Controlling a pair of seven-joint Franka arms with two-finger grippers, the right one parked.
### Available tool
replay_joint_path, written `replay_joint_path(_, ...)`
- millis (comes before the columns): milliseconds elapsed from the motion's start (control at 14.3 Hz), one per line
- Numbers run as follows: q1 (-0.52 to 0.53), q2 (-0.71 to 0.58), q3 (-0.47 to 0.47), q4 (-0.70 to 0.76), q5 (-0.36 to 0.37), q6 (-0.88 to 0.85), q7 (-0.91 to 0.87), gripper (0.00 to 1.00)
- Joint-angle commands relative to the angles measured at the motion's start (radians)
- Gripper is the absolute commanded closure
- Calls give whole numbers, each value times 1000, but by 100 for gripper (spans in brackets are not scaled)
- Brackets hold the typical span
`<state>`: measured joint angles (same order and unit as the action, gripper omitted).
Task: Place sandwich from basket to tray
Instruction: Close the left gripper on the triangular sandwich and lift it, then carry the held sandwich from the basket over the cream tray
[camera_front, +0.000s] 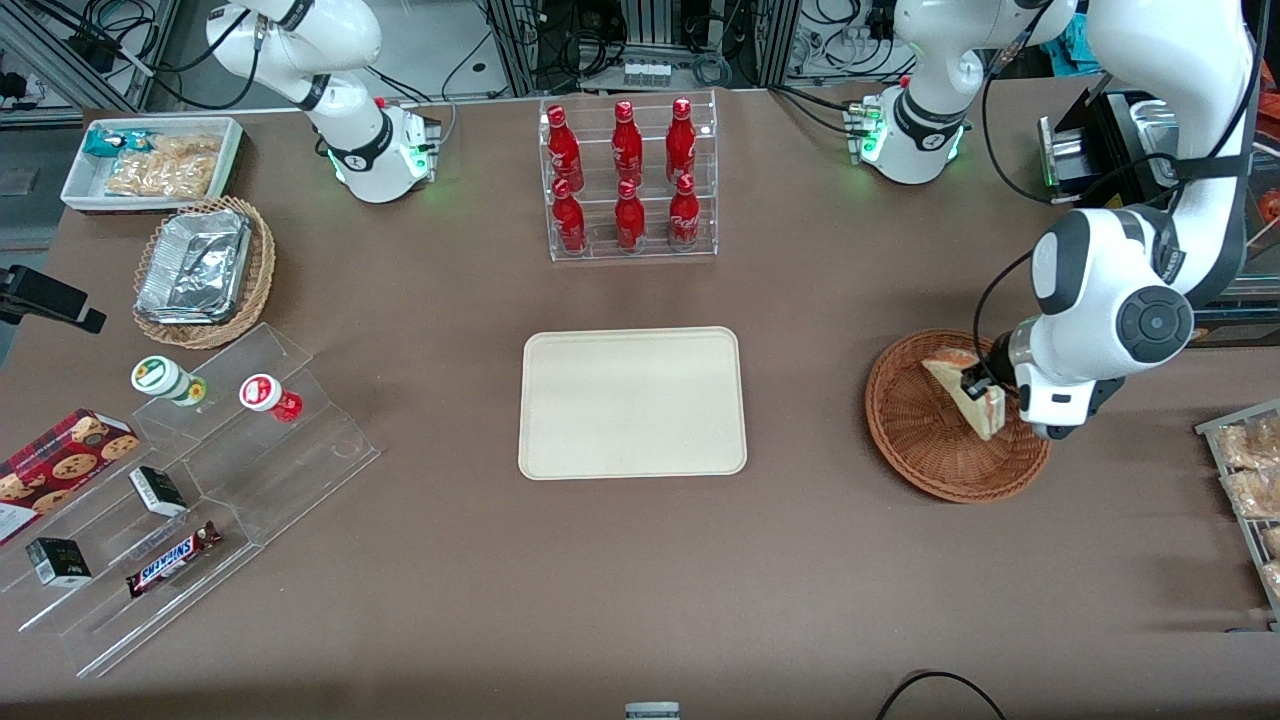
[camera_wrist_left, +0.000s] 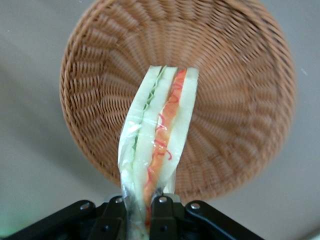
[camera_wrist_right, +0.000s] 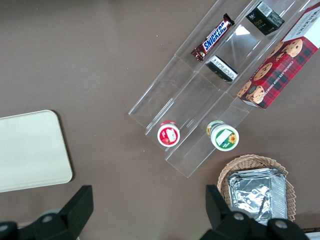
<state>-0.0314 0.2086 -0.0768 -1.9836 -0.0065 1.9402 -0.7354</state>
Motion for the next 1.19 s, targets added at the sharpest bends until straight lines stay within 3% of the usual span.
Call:
replay_joint_path(0,-31,-9,-55,38,-1,-75,109,100)
replay_joint_path(280,-36,47,-226,98,8,-58,181,100)
replay_joint_path(420,-44,144,-317,201,103,-56,182,99)
replay_joint_path(490,-70,197,-343,266,117,-56,165,98)
replay_joint_path(770,-244,373,-340,478,154,-56,-14,100)
replay_joint_path(1120,-389,550,-337,708,198,-56,-203,100)
